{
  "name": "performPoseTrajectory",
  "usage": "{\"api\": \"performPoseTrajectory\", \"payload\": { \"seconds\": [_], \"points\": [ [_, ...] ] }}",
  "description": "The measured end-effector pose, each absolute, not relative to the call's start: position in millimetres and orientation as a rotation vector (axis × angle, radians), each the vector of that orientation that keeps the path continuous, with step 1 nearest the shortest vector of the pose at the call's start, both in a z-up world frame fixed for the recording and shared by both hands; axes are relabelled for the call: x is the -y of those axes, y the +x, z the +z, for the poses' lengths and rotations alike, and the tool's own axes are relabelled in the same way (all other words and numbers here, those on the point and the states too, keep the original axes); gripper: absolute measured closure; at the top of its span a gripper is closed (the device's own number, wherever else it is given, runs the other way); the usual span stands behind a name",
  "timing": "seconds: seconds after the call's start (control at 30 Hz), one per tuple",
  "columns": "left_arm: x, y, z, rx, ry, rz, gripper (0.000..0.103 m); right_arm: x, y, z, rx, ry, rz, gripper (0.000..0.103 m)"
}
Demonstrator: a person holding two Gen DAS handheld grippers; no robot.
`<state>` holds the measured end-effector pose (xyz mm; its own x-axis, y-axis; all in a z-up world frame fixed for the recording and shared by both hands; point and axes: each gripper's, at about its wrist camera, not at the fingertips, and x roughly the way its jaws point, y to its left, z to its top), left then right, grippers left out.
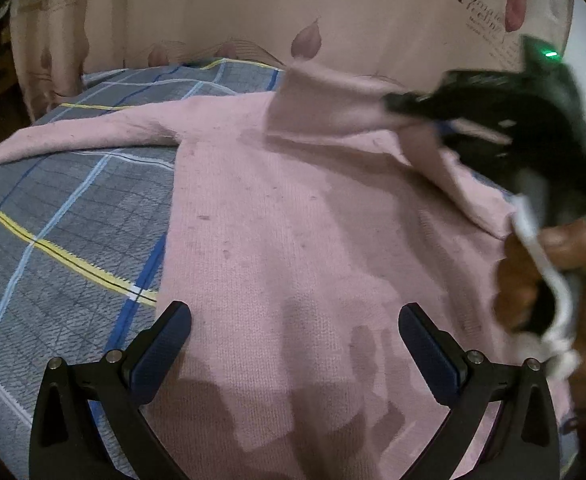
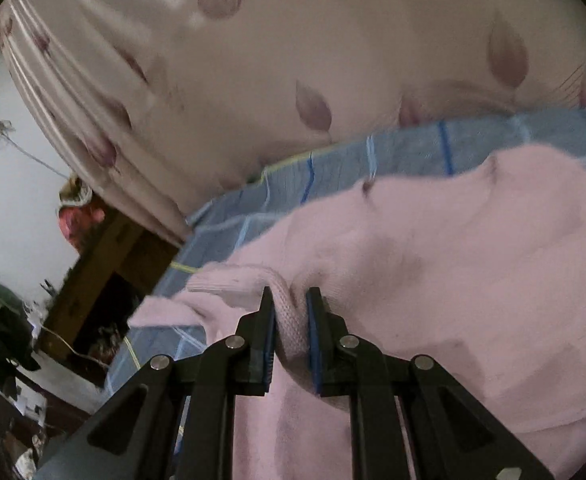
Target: Fold small clothes
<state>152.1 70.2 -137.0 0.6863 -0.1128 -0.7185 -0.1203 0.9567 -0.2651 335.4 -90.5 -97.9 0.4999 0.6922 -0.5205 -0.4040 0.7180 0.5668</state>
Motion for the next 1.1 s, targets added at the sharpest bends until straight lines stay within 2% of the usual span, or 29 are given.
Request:
{"api": "performPoseTrajectory", "payload": {
  "seconds": [0.17, 0.27, 0.37, 0.43, 0.5, 0.7, 0.87, 1.03, 1.1],
  "points": [
    [-88, 152, -132, -0.816, -0.410, -0.071, 0.000, 74, 340, -113, -0.835, 0.397, 0.703, 0.090],
    [-109, 157, -127, -0.826, -0.501, -0.093, 0.000, 77, 335, -107, -0.789, 0.412, 0.768, 0.089],
    [-132, 162, -118, -0.796, -0.567, -0.084, 0.000, 68, 336, -98, -0.765, 0.388, 0.829, 0.081],
    [-141, 169, -111, -0.790, -0.561, -0.056, 0.000, 62, 343, -100, -0.820, 0.379, 0.856, 0.072],
    [-145, 176, -108, -0.798, -0.533, -0.054, 0.000, 66, 341, -102, -0.847, 0.397, 0.865, 0.071],
    [-159, 199, -108, -0.852, -0.487, -0.068, 0.000, 134, 290, -98, -0.756, 0.332, 0.764, 0.062],
    [-163, 230, -111, -0.907, -0.524, -0.094, 0.000, 192, 259, -105, -0.752, 0.132, 0.577, 0.062],
    [-156, 278, -126, -1.005, -0.518, -0.078, 0.000, 241, 253, -122, -0.768, 0.161, 0.489, 0.055],
    [-149, 290, -124, -0.988, -0.464, -0.060, 0.000, 253, 254, -132, -0.792, 0.236, 0.500, 0.055]
  ]
}}
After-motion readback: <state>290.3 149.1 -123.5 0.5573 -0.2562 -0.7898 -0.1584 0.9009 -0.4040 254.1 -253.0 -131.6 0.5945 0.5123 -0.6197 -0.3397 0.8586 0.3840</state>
